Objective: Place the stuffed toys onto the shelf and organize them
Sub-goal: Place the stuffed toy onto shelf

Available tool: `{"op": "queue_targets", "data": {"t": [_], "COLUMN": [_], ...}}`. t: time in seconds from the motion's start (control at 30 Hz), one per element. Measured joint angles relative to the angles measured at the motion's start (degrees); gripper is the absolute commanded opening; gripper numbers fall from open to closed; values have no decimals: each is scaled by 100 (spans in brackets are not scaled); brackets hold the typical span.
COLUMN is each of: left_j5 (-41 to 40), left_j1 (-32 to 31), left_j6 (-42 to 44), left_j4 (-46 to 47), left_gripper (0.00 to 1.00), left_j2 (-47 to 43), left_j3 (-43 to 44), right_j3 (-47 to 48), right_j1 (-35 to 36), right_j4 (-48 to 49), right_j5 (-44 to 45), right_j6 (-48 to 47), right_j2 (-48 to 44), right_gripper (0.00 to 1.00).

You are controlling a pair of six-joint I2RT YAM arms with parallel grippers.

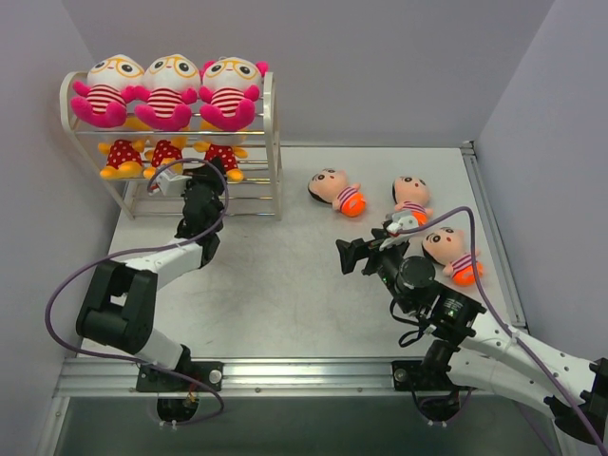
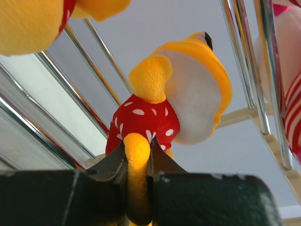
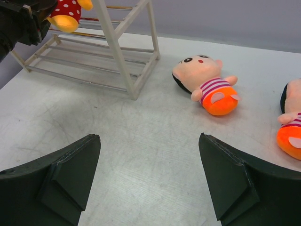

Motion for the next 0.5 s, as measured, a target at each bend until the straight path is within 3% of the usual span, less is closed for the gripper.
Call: {"op": "queue_targets", "data": {"t": [0.2, 0.5], "left_j5": [50, 179], "left_j1": [212, 275], "left_j6": [22, 55], "left_j4": [-7, -11], "left_gripper": [17, 31], "left_j2": [138, 192], "left_j3": [81, 155], "right_j3": [0, 0], "right_j1": [0, 0], "right_j4": [0, 0], "right_j5": [7, 7], "right_j6": [-20, -35], "right_j2": [37, 85], "right_gripper": [88, 88]}}
